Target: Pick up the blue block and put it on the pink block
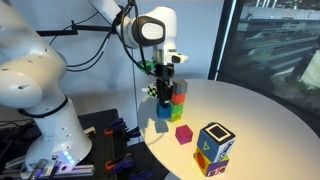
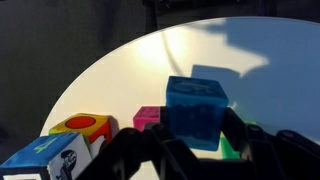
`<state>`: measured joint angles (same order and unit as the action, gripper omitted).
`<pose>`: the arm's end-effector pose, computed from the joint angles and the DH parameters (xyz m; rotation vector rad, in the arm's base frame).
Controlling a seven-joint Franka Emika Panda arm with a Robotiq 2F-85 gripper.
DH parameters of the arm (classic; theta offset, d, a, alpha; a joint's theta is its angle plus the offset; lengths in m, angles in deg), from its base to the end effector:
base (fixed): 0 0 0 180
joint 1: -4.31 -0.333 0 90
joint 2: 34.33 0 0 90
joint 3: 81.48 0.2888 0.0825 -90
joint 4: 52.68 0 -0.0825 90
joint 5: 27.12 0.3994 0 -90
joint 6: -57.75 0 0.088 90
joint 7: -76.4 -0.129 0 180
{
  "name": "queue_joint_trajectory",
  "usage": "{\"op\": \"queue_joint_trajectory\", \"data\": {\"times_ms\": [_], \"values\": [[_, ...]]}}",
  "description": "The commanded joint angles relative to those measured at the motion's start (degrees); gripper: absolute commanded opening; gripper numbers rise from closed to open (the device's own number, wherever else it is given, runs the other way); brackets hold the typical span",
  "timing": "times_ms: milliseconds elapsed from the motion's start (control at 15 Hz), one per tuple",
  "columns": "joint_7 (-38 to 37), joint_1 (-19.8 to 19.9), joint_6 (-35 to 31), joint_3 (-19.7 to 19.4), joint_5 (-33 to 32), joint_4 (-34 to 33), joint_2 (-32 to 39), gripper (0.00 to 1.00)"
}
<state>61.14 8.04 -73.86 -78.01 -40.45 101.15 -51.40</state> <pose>0.4045 -0.0129 0.2631 2.9408 -0.1641 -0.0987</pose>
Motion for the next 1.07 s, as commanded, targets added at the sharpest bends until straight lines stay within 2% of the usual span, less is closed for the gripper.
{"op": "queue_joint_trajectory", "data": {"times_ms": [0, 667, 1000], "values": [[1.9, 1.5, 0.3, -1.4, -1.7, -2.9, 1.6, 0.30], [4.7, 2.9, -4.7, -4.2, -3.0, -8.1, 8.0, 0.30], [4.3, 2.9, -7.0, -5.2, -5.7, -10.0, 11.5, 0.30]]}}
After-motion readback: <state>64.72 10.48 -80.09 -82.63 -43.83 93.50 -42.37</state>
